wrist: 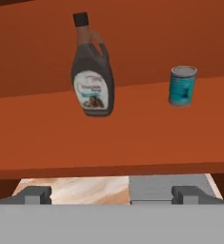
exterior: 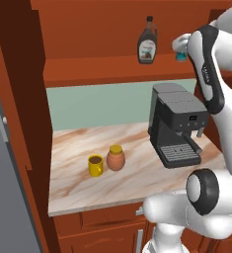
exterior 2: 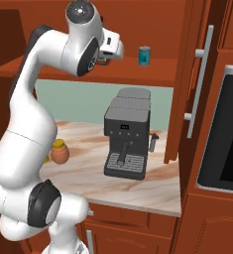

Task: Pick the syrup bottle and honey bottle from the cabinet and place them next to the mug.

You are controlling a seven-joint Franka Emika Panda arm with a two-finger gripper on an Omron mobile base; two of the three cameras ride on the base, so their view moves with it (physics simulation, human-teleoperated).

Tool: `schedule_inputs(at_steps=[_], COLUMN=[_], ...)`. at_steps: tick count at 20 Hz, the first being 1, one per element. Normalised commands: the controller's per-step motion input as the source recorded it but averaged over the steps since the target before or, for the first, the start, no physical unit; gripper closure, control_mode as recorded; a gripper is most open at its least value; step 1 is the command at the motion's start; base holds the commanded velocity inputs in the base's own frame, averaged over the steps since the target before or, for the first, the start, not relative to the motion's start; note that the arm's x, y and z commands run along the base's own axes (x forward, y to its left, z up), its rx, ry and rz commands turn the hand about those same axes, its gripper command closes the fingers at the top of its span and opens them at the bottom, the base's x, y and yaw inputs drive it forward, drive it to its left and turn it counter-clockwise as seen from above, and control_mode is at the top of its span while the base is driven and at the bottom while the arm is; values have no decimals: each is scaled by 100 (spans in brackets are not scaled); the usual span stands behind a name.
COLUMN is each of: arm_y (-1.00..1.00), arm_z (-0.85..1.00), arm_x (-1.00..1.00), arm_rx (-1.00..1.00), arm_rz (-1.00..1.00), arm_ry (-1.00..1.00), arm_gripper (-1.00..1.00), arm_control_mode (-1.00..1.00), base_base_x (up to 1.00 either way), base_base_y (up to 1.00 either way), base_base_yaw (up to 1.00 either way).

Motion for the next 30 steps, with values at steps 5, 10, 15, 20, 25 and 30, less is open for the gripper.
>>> schedule_inputs(at_steps=[5,10,15,20,25,30], arm_y=[0,3,3,0,0,0], arm_z=[-9,-2,0,0,-1,-3], arm_x=[73,59,38,9,20,52], arm_rx=[5,2,1,4,5,0], arm_rz=[10,4,5,14,14,3], arm_ry=[0,0,0,-1,0,0], arm_gripper=[-100,-100,-100,-100,-100,-100], arm_control_mode=[-100,-100,-100,-100,-100,-100], base_base_x=[0,0,0,0,0,0], base_base_y=[0,0,0,0,0,0], base_base_yaw=[0,0,0,0,0,0])
